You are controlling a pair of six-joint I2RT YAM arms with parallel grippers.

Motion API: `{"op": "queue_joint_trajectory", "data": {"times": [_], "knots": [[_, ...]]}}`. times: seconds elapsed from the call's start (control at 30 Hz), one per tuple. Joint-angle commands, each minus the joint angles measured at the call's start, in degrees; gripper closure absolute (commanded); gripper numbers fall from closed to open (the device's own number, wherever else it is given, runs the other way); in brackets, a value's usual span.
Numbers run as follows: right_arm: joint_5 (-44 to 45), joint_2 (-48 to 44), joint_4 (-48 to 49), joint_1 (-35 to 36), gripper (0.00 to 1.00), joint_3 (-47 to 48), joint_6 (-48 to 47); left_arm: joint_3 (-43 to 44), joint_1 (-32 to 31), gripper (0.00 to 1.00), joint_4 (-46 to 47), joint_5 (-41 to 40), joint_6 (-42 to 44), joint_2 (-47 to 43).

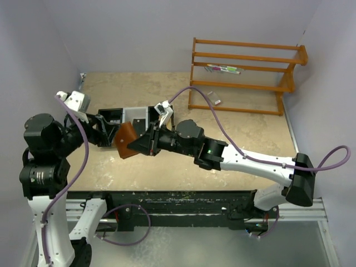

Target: Take the credit cards out of the card holder

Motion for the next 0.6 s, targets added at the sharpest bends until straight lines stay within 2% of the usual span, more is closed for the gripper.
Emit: {"op": "queue_joint_trajectory", "data": {"times": [0.0,0.07,0.23,0.4,0.5,0.57], "knots": [[-0.91,-1.47,3.22,0.2,1.0,3.58,-2.89,0.9,0.29,0.19,-1.57,13.46,-3.8,2.32],[-0.51,-1.53,2.49,0.19,1.0,4.01,-4.09,0.39,0.32,0.19,-1.86,16.14,-2.76,2.87],[0.91,-2.89,0.87,-0.63,1.0,4.44,-5.84,0.33,0.29,0.24,-5.57,16.03,1.44,3.08],[0.12,-4.63,0.59,-3.37,1.0,3.59,-5.88,0.65,0.29,0.27,-7.94,19.82,3.83,1.62],[-0.92,-5.26,0.98,-3.85,1.0,3.54,-6.56,0.33,0.29,0.31,-9.38,19.27,5.47,1.7],[-1.49,-5.71,1.46,-3.94,1.0,3.36,-6.81,-0.07,0.29,0.38,-9.44,16.95,6.29,1.5]]}}
